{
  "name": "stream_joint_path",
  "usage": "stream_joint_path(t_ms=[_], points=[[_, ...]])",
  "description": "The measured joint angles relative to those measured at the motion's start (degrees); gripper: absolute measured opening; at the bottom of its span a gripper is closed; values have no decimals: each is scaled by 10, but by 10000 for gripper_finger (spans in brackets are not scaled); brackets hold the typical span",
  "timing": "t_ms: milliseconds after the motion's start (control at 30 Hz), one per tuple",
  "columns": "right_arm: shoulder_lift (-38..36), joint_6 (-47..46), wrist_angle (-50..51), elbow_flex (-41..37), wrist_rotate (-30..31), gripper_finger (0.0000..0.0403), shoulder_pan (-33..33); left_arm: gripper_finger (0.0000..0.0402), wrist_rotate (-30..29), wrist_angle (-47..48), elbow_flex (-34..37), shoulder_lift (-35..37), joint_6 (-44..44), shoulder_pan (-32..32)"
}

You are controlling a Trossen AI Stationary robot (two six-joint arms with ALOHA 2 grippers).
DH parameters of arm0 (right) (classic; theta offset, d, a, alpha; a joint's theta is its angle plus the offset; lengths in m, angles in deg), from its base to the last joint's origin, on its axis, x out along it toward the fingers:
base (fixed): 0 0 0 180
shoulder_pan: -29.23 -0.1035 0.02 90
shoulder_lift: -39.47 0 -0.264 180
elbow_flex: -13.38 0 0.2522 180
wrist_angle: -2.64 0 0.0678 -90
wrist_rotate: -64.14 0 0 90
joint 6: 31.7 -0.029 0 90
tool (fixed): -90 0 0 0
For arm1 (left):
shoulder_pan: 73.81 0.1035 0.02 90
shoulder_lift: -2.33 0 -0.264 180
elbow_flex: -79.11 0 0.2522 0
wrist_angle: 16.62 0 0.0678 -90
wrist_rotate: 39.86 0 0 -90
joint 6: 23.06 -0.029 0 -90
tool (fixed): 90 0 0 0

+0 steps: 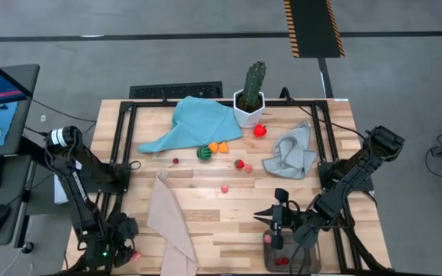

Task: Pick and placing Produce into tupperware
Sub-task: Put the peach into the black bin

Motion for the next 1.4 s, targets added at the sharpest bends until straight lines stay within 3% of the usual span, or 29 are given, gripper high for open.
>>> stream_joint_path(t_ms=[133,400,900,1167,1400], points=[[0,-5,1,-1,0,68,0,267,-13,-59,-2,0,-20,-9],[0,-5,0,-2,0,68,0,267,-22,-37,-1,0,-17,-16],[0,-5,2,-1,0,68,0,267,-153,-41,-1,-20,-25,-16],[0,-5,2,-1,0,68,0,267,-120,-26,0,-20,-19,21],[0,-1,9,-1,0,68,0,267,-54,-19,0,-19,-51,64]])
